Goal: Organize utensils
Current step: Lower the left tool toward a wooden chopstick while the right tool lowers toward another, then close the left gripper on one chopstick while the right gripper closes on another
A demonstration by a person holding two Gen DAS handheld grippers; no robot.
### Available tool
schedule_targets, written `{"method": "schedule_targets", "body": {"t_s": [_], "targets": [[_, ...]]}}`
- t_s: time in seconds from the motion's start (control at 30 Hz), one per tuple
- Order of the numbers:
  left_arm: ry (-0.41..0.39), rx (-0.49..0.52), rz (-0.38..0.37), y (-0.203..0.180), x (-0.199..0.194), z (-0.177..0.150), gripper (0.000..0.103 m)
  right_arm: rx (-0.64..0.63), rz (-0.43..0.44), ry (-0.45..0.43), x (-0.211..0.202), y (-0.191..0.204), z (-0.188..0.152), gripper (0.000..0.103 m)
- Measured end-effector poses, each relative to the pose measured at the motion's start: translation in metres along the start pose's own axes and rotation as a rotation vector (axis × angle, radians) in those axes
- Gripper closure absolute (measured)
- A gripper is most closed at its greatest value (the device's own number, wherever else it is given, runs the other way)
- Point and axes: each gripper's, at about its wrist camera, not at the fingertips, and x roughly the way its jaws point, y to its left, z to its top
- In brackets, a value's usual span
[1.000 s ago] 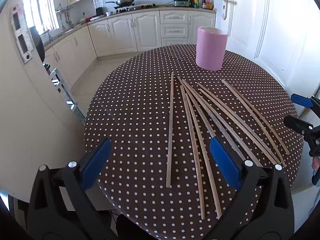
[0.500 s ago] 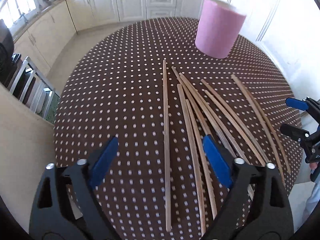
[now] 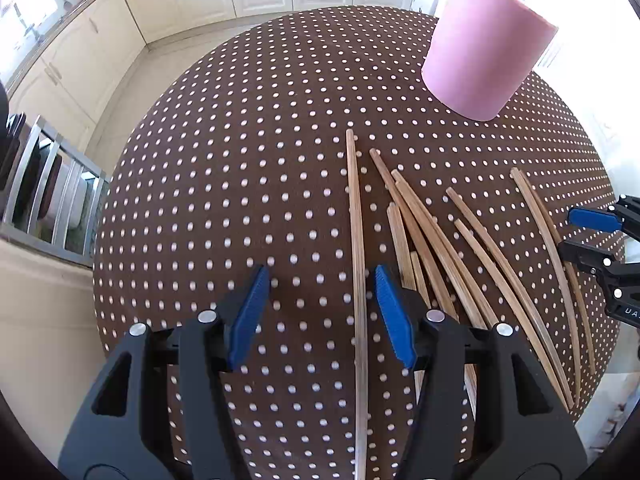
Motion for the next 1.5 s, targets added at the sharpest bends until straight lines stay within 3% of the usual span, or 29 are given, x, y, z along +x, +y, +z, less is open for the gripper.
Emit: {"method": "schedule_targets", "body": {"t_s": [0.13, 0.43, 0.73, 1.03, 1.3, 1.5], "targets": [[0.030, 0.008, -0.005, 0.000, 0.010, 0.025, 0.048, -0.035, -0.018, 0.058, 0.005, 0.005, 0.014, 0.078], [0.062, 0.015, -0.012, 0.002, 0.025, 0.034, 0.054, -0.022, 0.022, 0.088, 0.012, -0.001, 0.034, 0.079], [0.049, 0.005, -0.024, -0.013, 0.024, 0.039, 0.096, -0.002, 0.037, 0.080, 0.013, -0.011, 0.035, 0.082], [-0.006, -0.031, -0.017, -0.022, 0.011, 0.023, 0.097, 0.061, 0.069, 0.024, 0.004, -0.032, 0.014, 0.098], [-0.095, 0.002, -0.036, -0.035, -0.041, 0.018, 0.097, 0.067, 0.092, -0.016, -0.013, -0.035, 0.010, 0.099], [-0.178, 0.014, -0.071, -0.042, -0.086, 0.019, 0.098, 0.075, 0.139, -0.117, -0.055, -0.036, 0.015, 0.099]]}}
